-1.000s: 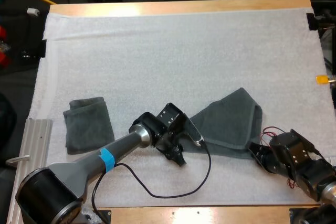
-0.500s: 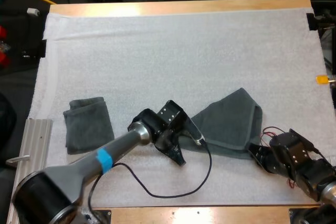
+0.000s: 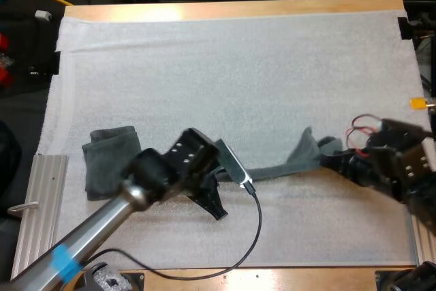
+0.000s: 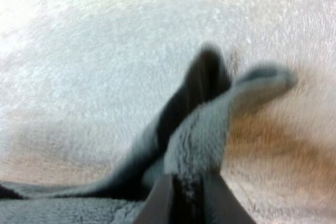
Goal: Pick towel from pile, fold and stack
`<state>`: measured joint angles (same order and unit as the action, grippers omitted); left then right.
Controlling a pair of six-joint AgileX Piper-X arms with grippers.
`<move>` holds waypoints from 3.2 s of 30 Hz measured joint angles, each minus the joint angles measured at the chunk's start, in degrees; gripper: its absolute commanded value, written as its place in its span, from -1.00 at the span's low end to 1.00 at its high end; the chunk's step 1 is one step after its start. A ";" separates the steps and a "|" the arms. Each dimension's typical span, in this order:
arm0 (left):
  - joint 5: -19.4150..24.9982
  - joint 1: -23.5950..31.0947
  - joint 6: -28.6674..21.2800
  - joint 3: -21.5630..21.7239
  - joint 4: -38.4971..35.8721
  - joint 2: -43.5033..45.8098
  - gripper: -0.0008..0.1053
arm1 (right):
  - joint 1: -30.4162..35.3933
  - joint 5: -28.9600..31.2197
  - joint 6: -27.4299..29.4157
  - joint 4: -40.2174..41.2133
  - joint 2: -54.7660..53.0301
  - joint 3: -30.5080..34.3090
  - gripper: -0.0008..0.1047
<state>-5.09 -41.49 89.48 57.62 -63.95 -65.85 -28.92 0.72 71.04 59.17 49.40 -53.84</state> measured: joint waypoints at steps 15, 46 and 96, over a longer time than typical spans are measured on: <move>-0.08 0.00 0.00 26.99 -20.17 4.20 -0.98 | -0.49 -9.22 1.78 16.86 0.00 -19.91 -0.99; -5.90 17.07 -1.23 11.74 -1.00 -7.37 -0.98 | -10.71 3.17 -10.19 -6.00 20.61 -6.96 -0.99; -7.12 26.49 -1.61 23.02 19.20 -26.69 0.33 | 3.04 13.72 10.79 -44.06 34.86 -10.43 0.52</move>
<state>-12.21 -15.00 87.87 80.64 -44.74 -92.53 -25.88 14.44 81.83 15.11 84.27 -64.27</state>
